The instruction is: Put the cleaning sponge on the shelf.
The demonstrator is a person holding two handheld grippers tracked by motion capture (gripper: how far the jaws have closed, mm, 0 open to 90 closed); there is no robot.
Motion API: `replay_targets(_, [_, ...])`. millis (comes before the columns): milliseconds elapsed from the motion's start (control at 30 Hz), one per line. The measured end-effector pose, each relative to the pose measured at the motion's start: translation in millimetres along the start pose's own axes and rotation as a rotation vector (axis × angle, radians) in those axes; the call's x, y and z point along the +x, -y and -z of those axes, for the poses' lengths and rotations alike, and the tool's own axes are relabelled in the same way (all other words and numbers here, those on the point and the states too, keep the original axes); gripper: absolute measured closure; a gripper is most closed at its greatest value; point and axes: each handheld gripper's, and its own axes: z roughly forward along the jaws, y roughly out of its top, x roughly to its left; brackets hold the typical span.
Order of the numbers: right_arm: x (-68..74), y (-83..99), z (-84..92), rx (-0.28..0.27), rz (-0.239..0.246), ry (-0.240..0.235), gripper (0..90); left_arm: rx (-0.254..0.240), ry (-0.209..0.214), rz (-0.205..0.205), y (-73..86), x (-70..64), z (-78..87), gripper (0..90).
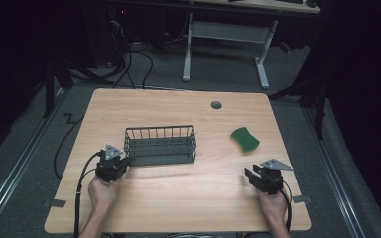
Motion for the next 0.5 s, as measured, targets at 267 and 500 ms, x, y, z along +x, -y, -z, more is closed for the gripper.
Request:
replay_targets(267, [25.8,-16.8,-15.2,0.001,0.05,-0.077,59.0,0.001,0.031,-0.019,-5.9,-11.2,-8.1,87.6])
replay_targets(500, [39.3,-26.1,-28.0,0.012,0.063,-0.124,60.0,0.005,0.067,-0.048,-13.6,-22.6,-16.1,87.6])
